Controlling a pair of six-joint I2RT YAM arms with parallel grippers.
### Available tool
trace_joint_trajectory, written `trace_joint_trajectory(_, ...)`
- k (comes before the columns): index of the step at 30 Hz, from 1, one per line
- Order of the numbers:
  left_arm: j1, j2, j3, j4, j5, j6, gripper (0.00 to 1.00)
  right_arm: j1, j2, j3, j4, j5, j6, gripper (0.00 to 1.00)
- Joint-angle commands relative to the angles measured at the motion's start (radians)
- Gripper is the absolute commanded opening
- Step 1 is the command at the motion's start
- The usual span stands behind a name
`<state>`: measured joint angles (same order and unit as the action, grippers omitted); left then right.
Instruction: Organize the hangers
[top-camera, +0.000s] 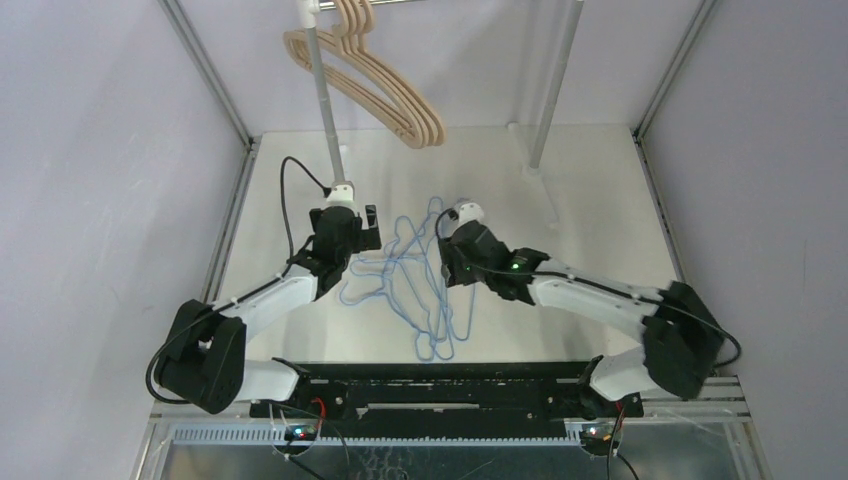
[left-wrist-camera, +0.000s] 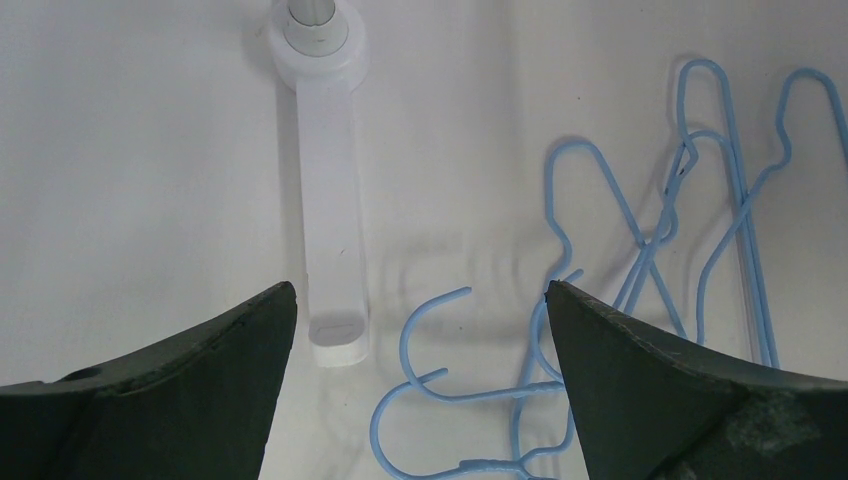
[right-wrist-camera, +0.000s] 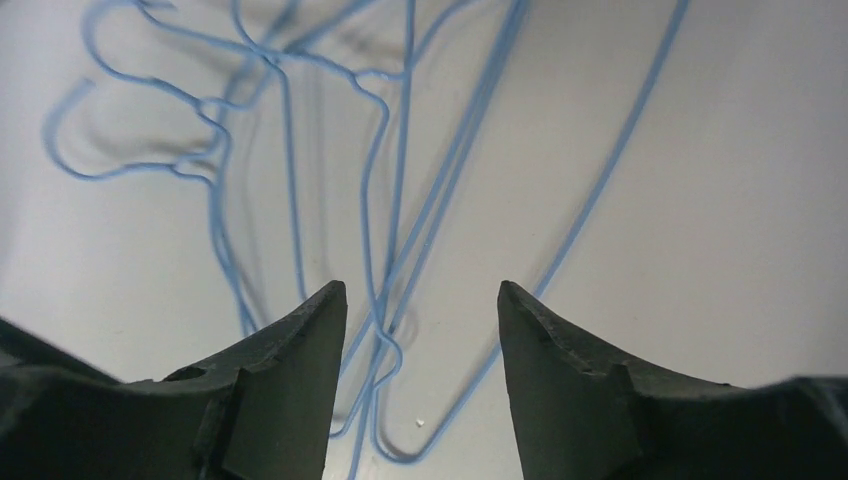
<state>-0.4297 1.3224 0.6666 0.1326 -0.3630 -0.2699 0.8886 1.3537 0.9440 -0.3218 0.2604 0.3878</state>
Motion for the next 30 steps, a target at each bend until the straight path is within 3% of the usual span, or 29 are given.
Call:
trace_joint_trajectory(1, 0.002, -0.023, -0.004, 0.038, -0.021, -0.005, 1.00, 0.013, 0.146, 0.019, 0.112, -0.049, -0.032, 0.64)
trace_joint_trajectory(7, 0.002, -0.023, -0.009, 0.048, -0.025, -0.008, 0.99, 0.015, 0.337, 0.133, 0.113, -0.163, -0.052, 0.54)
trace_joint_trajectory(19, 0.003, -0.006, -0.002, 0.047, -0.017, -0.009, 1.00, -0.021, 0.452, 0.182, 0.156, -0.262, -0.057, 0.40)
trace_joint_trajectory(28, 0.003, -0.008, -0.001, 0.044, -0.017, -0.008, 0.99, -0.023, 0.496, 0.193, 0.131, -0.217, -0.045, 0.37)
trace_joint_trajectory(30, 0.003, -0.010, -0.001, 0.043, -0.017, -0.008, 0.99, -0.023, 0.504, 0.193, 0.132, -0.228, -0.048, 0.30)
